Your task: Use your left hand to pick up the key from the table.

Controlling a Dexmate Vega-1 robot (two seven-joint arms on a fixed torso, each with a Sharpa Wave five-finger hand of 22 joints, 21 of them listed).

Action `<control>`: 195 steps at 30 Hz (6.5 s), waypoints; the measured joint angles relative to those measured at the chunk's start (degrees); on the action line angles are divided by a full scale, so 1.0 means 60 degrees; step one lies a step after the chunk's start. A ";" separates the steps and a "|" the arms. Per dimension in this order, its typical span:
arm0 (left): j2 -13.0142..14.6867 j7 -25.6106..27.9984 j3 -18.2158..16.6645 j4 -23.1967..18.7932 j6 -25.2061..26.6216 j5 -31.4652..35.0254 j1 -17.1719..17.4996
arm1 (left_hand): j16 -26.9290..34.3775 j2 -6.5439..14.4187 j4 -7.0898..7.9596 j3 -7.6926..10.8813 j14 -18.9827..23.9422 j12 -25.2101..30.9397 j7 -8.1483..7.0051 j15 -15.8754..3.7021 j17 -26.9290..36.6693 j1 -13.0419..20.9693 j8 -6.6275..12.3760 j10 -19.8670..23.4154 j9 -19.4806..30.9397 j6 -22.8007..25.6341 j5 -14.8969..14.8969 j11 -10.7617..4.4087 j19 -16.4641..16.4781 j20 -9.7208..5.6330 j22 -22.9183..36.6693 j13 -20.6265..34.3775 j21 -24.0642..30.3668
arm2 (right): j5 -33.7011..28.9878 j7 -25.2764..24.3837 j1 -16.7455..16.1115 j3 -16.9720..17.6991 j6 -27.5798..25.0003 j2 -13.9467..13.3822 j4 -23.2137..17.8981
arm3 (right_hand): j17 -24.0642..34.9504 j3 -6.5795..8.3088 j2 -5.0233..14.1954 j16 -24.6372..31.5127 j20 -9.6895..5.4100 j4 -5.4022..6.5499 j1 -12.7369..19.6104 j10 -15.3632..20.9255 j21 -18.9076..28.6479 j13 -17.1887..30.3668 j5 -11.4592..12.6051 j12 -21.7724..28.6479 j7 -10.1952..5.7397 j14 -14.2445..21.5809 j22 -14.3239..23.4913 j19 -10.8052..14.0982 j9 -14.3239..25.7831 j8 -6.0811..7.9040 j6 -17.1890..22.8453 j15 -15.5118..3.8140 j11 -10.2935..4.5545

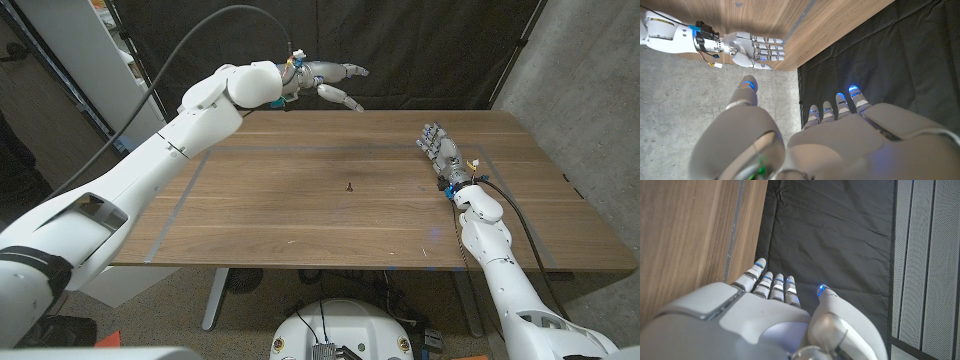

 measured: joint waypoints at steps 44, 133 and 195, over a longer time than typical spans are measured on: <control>-0.0596 -0.2219 0.1020 0.0155 0.0188 0.1140 -0.0920 | 0.0171 0.0097 0.0012 -0.0305 -0.0001 0.0286 0.0471 0.0000 0.0227 0.0348 0.0416 0.0000 0.0021 0.2252 -0.0001 -0.0002 0.0000 0.0000 0.0044 0.0267 -0.0105 | 0.0220 0.0070 -0.0320 0.0109 0.0045 0.0016 -0.0234 | 0.0000 0.0039 -0.0012 0.0000 0.0000 0.0039 -0.0086 0.0054 0.0000 0.0000 -0.0038 0.0000 0.0052 0.0000 0.0000 0.0000 0.0000 0.0000 0.0052 0.0000 0.0019; -0.1356 -0.3026 0.2353 0.1905 -0.0430 0.2080 -0.1224 | 0.0489 0.0149 -0.0109 -0.0818 0.0113 0.0992 0.0611 -0.0324 -0.0019 0.1128 0.0466 0.0422 0.0132 0.4490 -0.0112 -0.0184 0.0019 -0.0118 -0.0110 0.0445 0.0194 | 0.0223 0.0191 -0.0165 0.0140 0.0298 -0.0019 0.0286 | 0.0000 0.0065 -0.0073 0.0000 0.0034 0.0066 -0.0276 0.0341 0.0074 0.0006 -0.0038 0.0074 0.0000 0.0223 0.0000 0.0103 0.0000 0.0074 0.0342 0.0017 0.0000; -0.1813 -0.2677 0.2973 0.3181 -0.1405 0.2868 -0.1237 | 0.0490 0.0261 -0.0068 -0.1172 0.0584 0.1413 0.0044 -0.0644 0.0007 0.2271 0.1517 0.0769 0.1231 0.5543 0.0110 -0.0463 0.0226 -0.0395 -0.0157 0.0752 0.0137 | 0.0064 0.0489 0.0664 0.0365 0.0790 0.0172 0.1982 | 0.0000 0.0105 -0.0124 0.0000 0.0033 0.0026 -0.0326 0.0378 0.0074 0.0002 -0.0038 0.0074 0.0000 0.0222 -0.0001 0.0103 0.0000 0.0074 0.0341 0.0017 0.0036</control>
